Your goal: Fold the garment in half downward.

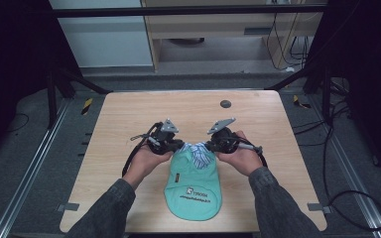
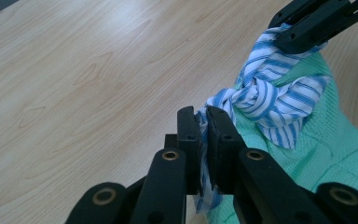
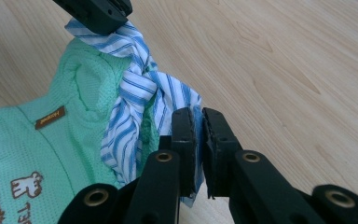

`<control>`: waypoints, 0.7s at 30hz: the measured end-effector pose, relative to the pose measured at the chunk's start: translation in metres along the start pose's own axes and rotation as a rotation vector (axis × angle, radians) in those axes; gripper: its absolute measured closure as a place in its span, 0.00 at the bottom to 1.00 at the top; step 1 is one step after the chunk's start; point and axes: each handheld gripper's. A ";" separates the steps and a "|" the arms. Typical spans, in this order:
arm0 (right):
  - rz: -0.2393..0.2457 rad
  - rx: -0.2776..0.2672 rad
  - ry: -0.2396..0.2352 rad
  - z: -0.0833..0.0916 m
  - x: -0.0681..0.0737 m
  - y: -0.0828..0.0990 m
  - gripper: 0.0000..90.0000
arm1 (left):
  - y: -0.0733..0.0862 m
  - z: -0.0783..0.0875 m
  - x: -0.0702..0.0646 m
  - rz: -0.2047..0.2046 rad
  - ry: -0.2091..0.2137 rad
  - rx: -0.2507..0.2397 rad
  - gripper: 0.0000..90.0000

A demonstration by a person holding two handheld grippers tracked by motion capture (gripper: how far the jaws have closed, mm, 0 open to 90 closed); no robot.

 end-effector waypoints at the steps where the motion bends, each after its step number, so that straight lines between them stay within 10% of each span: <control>1: 0.002 -0.002 -0.001 0.000 0.000 0.000 0.93 | 0.000 0.001 0.000 -0.003 -0.002 -0.001 0.94; 21: 0.044 -0.014 0.007 0.009 -0.002 -0.015 0.93 | -0.008 0.012 0.004 -0.011 -0.004 -0.018 0.94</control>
Point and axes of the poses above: each handheld gripper's, and its own axes: z roughly backward along the jaws, y roughly out of its underside, x roughly to its left, and after that the axes turned 15 degrees about y, right-handed
